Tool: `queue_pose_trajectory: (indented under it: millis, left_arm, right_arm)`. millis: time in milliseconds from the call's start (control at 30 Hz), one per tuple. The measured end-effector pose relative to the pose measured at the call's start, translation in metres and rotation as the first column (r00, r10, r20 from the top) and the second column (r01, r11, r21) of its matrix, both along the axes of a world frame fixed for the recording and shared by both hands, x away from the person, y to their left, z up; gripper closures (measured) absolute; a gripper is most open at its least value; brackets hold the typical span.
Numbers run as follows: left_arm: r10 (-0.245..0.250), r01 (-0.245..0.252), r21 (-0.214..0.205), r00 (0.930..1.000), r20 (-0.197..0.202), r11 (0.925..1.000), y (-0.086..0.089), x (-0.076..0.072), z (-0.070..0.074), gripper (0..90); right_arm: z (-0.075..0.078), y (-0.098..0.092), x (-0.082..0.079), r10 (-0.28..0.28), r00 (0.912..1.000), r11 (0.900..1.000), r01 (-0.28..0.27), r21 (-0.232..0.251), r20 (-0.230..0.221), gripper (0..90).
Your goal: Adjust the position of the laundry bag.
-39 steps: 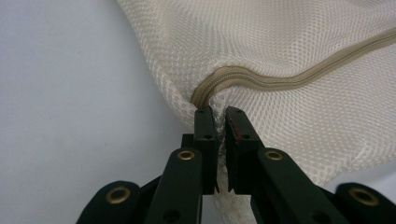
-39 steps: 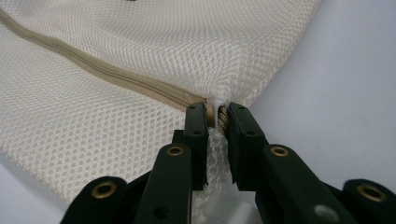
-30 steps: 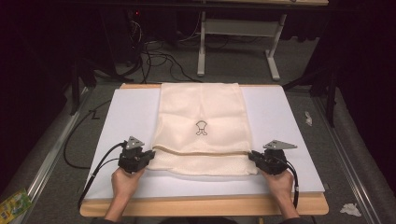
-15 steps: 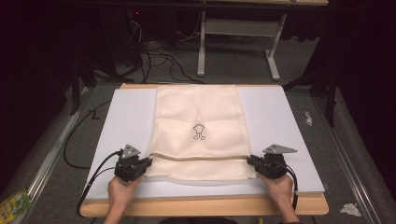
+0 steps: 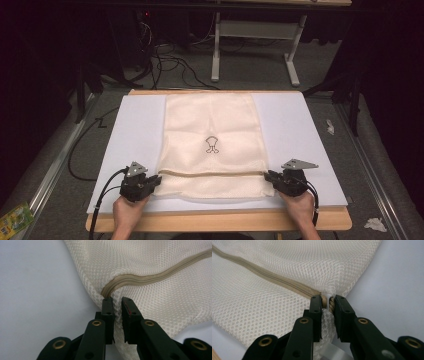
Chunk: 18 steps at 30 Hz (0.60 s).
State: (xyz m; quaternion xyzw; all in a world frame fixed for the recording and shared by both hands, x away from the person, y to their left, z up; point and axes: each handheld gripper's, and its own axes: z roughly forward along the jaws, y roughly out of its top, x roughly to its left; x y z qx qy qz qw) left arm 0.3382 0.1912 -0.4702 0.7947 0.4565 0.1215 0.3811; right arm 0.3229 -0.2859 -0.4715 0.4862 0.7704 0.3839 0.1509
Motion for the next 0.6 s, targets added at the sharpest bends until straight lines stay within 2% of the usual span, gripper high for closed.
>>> queue_pose_trajectory:
  millis: [433,600]
  left_arm:
    - [-0.005,0.005,-0.002,1.0000,-0.006,1.0000,0.0021,-0.0023,-0.0043,79.2]
    - [0.000,0.000,-0.001,0.9999,-0.015,1.0000,0.0019,-0.0011,-0.0019,73.5]
  right_arm:
    - [-0.0040,-0.0006,-0.0078,0.000,1.0000,1.0000,0.000,0.009,-0.009,77.4]
    - [-0.0022,0.0004,-0.0077,-0.017,0.9997,0.9999,0.017,0.004,-0.019,74.5]
